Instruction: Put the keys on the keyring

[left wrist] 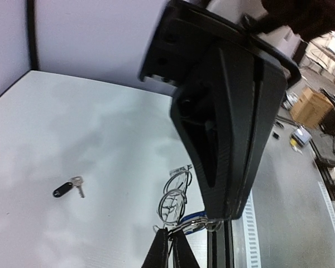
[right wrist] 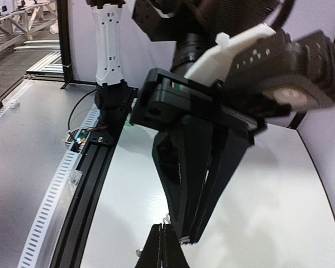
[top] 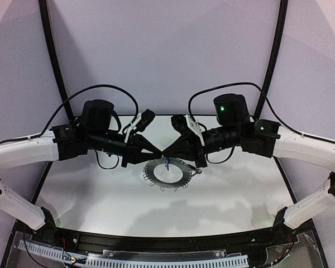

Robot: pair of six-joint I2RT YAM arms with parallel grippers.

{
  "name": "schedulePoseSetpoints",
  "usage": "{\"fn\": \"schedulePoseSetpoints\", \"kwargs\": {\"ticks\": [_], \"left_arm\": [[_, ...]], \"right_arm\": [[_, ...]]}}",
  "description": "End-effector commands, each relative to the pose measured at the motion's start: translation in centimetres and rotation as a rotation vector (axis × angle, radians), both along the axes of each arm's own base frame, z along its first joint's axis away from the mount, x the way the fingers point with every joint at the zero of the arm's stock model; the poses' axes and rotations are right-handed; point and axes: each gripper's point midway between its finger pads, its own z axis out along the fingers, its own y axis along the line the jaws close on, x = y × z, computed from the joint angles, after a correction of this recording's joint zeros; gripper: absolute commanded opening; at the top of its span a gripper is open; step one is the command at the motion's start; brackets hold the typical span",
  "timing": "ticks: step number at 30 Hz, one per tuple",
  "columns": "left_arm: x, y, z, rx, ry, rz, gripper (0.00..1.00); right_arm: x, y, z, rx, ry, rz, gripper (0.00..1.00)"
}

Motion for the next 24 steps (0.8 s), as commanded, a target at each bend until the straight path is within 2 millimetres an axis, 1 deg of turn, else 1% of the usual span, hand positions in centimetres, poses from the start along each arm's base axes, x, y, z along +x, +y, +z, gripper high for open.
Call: {"fn": "schedulePoseSetpoints", "kwargs": {"ticks": [1,4,7,11,14,17,19,24], "left_arm": [[3.0,1.2,2.3,-0.059,-0.022,0.228,0.01],[3.4,1.4,2.6,-0.071,0.018,0.266,0.01],[4.2,1.7,3.2,-0.095,0.068,0.335,0.01],[4.3,1.8,3.8,-0.118,0.112,0.360,0.01],[4.5,2.0,4.8,-0.137,0.147,0.385,0.01],[5.1,2.3,5.1,-0.135,0.176,0.438,0.01],[5.1,2.5,5.0,-0.131,0.193,0.448,0.01],[5.1,2.6,5.4,-0.143,0.231,0.467,0.01]], "right_arm": [[0.5,-0.8,1.1,0.025,-0.058,-0.044,0.00],[0.9,-0.8,0.7,0.017,-0.066,-0.065,0.00],[1.2,-0.6,0.4,0.030,-0.086,-0.074,0.00],[1.9,-0.2,-0.3,0.031,-0.104,-0.097,0.00],[2.6,0.3,-1.1,0.027,-0.135,-0.123,0.00],[2.5,0.6,-2.0,0.024,-0.147,-0.115,0.00],[2.6,0.7,-1.9,0.038,-0.159,-0.119,0.00],[2.9,1.0,-2.4,0.063,-0.184,-0.128,0.00]]}}
